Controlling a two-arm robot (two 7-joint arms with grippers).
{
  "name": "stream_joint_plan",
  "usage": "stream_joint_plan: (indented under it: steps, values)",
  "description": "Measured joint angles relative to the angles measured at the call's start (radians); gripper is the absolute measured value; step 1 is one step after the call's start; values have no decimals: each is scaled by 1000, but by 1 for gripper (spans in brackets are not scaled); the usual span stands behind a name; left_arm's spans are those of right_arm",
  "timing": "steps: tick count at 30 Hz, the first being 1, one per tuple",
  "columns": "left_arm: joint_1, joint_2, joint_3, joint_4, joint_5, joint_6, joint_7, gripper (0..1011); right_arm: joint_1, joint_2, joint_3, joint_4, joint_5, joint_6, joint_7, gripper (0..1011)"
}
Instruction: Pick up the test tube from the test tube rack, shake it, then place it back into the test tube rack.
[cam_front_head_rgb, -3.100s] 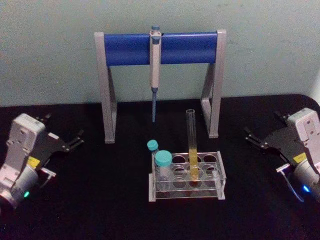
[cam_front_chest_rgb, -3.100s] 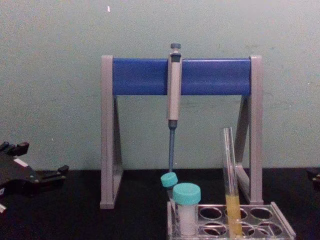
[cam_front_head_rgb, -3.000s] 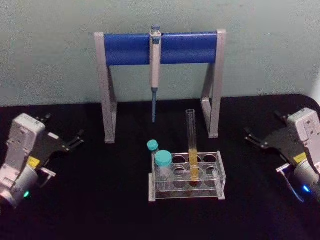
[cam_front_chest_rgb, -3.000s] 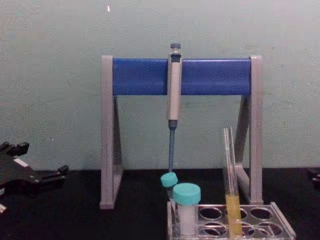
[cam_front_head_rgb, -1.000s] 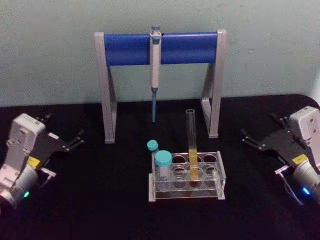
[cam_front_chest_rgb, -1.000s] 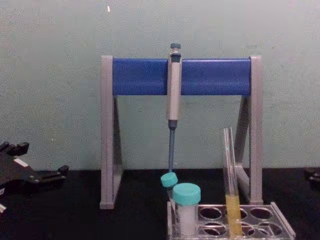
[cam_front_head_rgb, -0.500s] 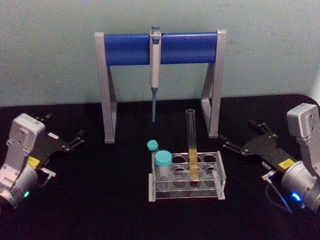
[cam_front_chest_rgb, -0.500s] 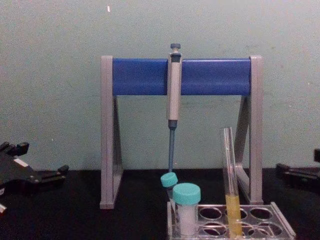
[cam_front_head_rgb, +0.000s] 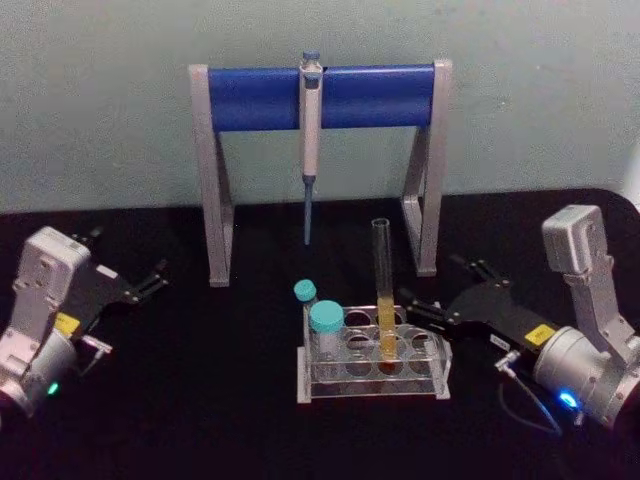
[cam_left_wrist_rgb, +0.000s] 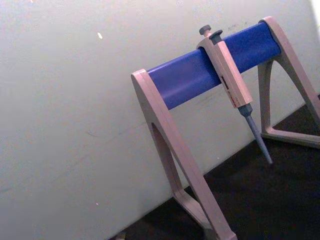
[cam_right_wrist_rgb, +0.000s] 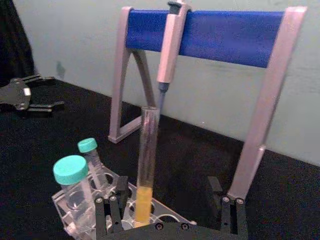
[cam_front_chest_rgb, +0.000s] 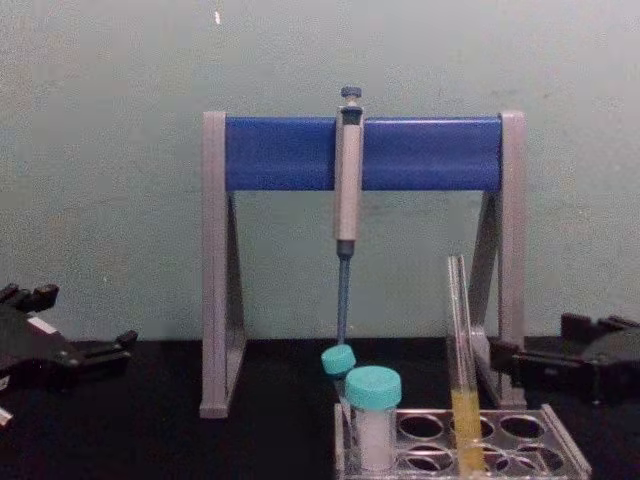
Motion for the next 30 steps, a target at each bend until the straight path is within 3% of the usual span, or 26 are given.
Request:
stream_joint_plan:
  steps: [12, 30]
  values:
    - [0, 0, 0, 0, 0, 0, 0, 1009, 96, -47, -29, 85, -26, 55, 86, 1000]
    - [0, 0, 0, 0, 0, 0, 0, 1010, 208, -107, -57, 217, -46, 59, 161, 1000]
